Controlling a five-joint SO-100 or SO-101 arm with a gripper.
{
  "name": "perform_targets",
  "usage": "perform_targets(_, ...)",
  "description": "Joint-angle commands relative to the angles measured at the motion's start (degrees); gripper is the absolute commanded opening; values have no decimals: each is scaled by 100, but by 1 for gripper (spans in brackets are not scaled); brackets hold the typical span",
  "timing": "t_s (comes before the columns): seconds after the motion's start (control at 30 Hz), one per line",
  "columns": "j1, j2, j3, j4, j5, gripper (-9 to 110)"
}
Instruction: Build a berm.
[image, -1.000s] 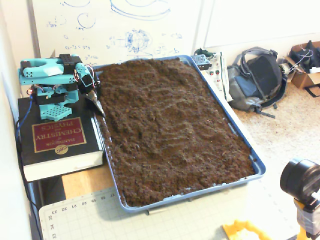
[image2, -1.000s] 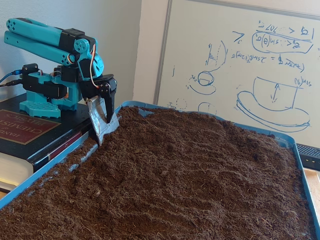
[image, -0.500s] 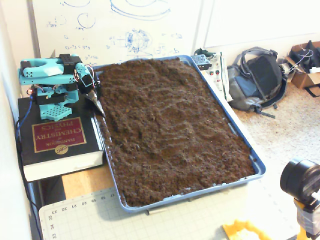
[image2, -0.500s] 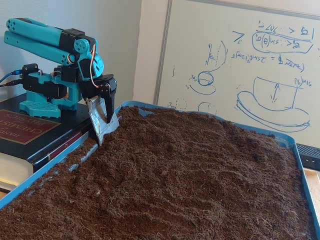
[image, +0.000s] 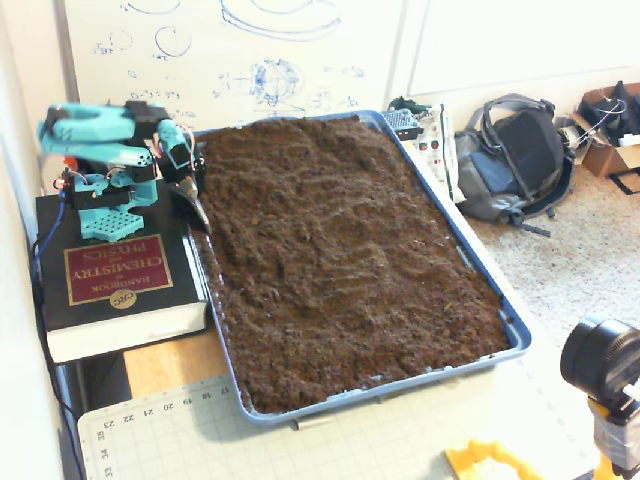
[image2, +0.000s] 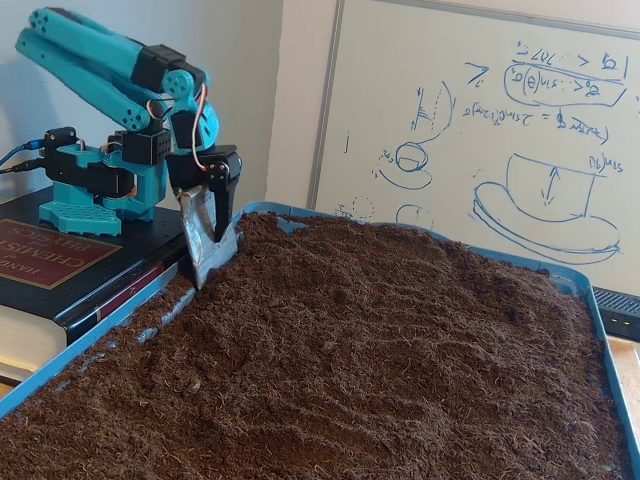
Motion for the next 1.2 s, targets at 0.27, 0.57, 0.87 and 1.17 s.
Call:
perform_targets(0.27,26,-2101,-2276,-79,53,0)
perform_targets(0.57,-114,-3753,-3155,-88,44,0)
perform_targets(0.87,-352,-6161,-4201,-615,44,1)
perform_targets(1.17,-360,-8007,-5353,-2364,44,1)
